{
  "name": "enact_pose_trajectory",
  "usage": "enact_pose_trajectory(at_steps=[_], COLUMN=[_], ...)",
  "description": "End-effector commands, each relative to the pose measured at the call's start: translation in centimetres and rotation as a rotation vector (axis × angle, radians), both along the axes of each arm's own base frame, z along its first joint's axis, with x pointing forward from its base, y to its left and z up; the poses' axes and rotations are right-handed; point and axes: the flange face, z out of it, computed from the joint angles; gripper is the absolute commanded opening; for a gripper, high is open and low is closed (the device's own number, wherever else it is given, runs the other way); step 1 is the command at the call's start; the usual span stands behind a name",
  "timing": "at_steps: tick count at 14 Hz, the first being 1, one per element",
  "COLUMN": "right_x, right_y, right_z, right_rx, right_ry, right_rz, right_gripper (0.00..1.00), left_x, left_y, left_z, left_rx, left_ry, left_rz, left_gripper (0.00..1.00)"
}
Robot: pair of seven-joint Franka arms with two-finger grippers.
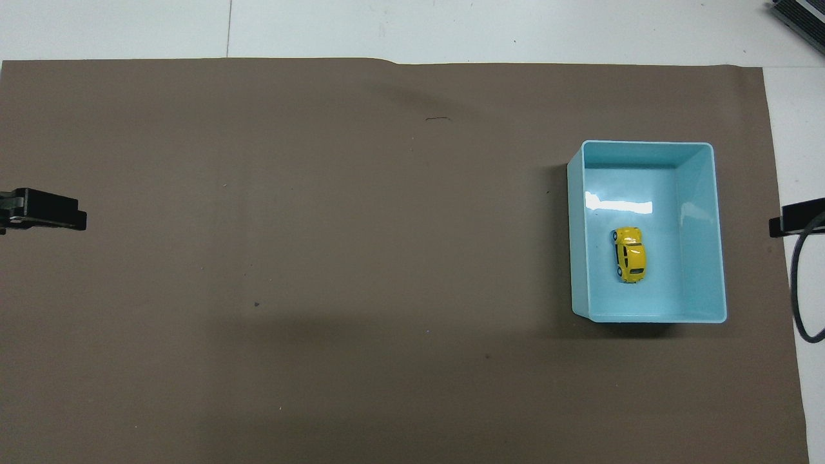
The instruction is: Wind up and store yellow beetle car
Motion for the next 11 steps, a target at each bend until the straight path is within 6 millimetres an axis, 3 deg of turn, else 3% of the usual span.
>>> enact_pose_trajectory(at_steps=[1,7,11], right_x=[0.2,0.8,1.1], right_y=[0.2,1.7,1.3], right_z=[0.0,0.0,-0.6], right_rx=[-0.023,-0.041,-0.027], right_ry=[0.004,0.034,0.046], right_rz=[0.034,0.067,0.059], right_gripper=[1.0,1.0,1.0], left_x=[-0.5,-0.5,-0.5], left_y=[0.3,0.3,0.3], left_z=[0.4,0.4,0.4], left_rx=[0.01,0.01,0.01], left_ry=[0.003,0.003,0.001], left_rz=[0.012,0.012,0.012], left_gripper=[1.0,1.0,1.0])
